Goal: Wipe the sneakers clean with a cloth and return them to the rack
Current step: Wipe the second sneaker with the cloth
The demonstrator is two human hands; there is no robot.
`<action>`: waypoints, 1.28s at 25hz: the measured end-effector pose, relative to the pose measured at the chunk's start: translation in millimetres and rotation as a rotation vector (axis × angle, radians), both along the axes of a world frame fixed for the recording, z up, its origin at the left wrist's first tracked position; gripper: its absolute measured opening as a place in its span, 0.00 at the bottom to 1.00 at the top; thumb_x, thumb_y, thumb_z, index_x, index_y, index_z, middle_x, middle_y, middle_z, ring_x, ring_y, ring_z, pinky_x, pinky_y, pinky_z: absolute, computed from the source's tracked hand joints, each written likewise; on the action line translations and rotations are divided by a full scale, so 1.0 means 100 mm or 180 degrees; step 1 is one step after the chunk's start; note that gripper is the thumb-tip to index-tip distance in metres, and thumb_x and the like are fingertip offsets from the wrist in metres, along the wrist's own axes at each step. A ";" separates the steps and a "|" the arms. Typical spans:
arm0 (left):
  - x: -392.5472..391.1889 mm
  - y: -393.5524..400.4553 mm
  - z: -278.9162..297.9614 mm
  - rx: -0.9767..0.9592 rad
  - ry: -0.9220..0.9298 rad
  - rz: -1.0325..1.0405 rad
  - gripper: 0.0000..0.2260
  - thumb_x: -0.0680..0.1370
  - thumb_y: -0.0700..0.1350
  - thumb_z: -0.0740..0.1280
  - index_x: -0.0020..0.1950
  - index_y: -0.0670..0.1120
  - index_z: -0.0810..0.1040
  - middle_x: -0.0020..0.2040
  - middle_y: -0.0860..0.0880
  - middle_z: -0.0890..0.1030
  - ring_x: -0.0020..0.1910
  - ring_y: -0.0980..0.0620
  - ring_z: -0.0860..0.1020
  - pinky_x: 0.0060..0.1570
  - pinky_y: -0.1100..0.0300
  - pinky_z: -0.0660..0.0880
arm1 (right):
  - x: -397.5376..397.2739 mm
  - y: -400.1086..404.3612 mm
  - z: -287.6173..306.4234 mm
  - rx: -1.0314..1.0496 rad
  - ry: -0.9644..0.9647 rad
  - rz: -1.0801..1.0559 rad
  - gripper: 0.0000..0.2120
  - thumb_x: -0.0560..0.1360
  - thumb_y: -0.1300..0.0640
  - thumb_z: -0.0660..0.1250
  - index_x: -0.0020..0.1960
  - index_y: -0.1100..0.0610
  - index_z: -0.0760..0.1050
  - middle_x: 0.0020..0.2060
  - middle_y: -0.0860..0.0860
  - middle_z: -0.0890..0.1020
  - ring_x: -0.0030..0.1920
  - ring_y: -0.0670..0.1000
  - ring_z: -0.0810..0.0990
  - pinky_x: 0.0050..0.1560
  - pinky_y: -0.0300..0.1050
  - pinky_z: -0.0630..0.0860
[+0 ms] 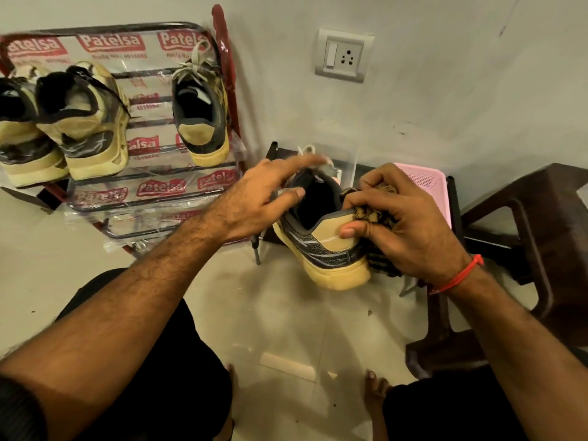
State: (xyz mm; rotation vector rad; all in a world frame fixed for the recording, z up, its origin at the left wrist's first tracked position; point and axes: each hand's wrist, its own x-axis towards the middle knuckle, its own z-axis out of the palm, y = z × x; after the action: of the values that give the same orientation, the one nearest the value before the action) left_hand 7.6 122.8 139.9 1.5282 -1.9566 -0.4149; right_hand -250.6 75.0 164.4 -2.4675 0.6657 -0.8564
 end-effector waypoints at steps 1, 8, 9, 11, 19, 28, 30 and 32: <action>0.02 0.00 -0.04 0.0130 -0.0084 -0.0209 0.22 0.83 0.54 0.60 0.78 0.62 0.65 0.64 0.51 0.75 0.63 0.49 0.74 0.64 0.45 0.74 | -0.02 -0.03 0.00 0.0052 -0.0029 0.0058 0.16 0.71 0.47 0.73 0.52 0.58 0.83 0.50 0.50 0.73 0.51 0.49 0.76 0.54 0.41 0.75; 0.02 0.00 -0.02 0.0374 -0.0120 -0.0798 0.22 0.73 0.68 0.69 0.62 0.58 0.75 0.74 0.46 0.61 0.80 0.47 0.57 0.74 0.49 0.67 | -0.32 -0.32 0.08 0.0444 -0.0169 0.0422 0.15 0.74 0.44 0.71 0.53 0.54 0.79 0.50 0.54 0.71 0.53 0.50 0.75 0.58 0.39 0.72; -0.01 -0.01 -0.02 0.0384 -0.0131 -0.0824 0.21 0.74 0.68 0.69 0.61 0.57 0.76 0.74 0.46 0.60 0.79 0.47 0.57 0.74 0.48 0.68 | -0.34 -0.34 0.07 0.0471 -0.0139 0.0448 0.16 0.74 0.43 0.71 0.53 0.54 0.80 0.51 0.56 0.71 0.54 0.50 0.74 0.59 0.39 0.72; -0.06 -0.01 -0.03 0.0350 -0.0021 -0.0849 0.20 0.74 0.67 0.69 0.58 0.56 0.76 0.76 0.44 0.57 0.80 0.43 0.58 0.75 0.45 0.67 | -0.37 -0.37 0.04 0.0570 -0.0114 0.0476 0.16 0.74 0.43 0.71 0.53 0.55 0.80 0.51 0.57 0.72 0.54 0.49 0.74 0.59 0.40 0.72; -0.12 0.01 0.04 0.0245 0.0428 -0.0923 0.15 0.73 0.60 0.73 0.51 0.53 0.75 0.54 0.55 0.70 0.52 0.59 0.72 0.46 0.73 0.68 | -0.40 -0.45 -0.01 0.0850 -0.0326 0.0362 0.13 0.75 0.47 0.71 0.56 0.51 0.80 0.52 0.53 0.73 0.56 0.48 0.76 0.60 0.43 0.74; -0.25 -0.09 -0.12 -0.0835 0.0536 0.0548 0.17 0.74 0.64 0.70 0.48 0.52 0.72 0.52 0.50 0.65 0.49 0.65 0.68 0.45 0.77 0.67 | -0.19 -0.13 0.28 -0.0292 -0.0741 -0.0823 0.29 0.76 0.62 0.73 0.74 0.60 0.67 0.60 0.59 0.74 0.60 0.46 0.74 0.64 0.38 0.73; -0.28 -0.11 -0.15 -0.0837 0.0674 0.0689 0.16 0.75 0.64 0.69 0.49 0.54 0.71 0.52 0.50 0.65 0.50 0.66 0.67 0.44 0.76 0.68 | -0.08 -0.06 0.18 -0.0251 -0.0538 -0.0653 0.31 0.74 0.63 0.72 0.74 0.59 0.66 0.63 0.54 0.76 0.62 0.48 0.77 0.65 0.41 0.74; -0.31 -0.12 -0.22 -0.0834 0.0791 0.0648 0.16 0.76 0.63 0.69 0.49 0.53 0.72 0.54 0.49 0.67 0.53 0.62 0.69 0.47 0.71 0.72 | -0.02 -0.05 0.07 -0.0537 -0.0482 -0.0607 0.26 0.73 0.65 0.70 0.70 0.61 0.73 0.62 0.54 0.79 0.63 0.51 0.78 0.66 0.45 0.75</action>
State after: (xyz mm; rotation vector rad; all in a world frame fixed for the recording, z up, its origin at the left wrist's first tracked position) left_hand -23.3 110.7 117.6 1.4153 -1.5791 -0.2376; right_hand -252.5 70.3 171.6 -2.4815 0.8132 -1.2043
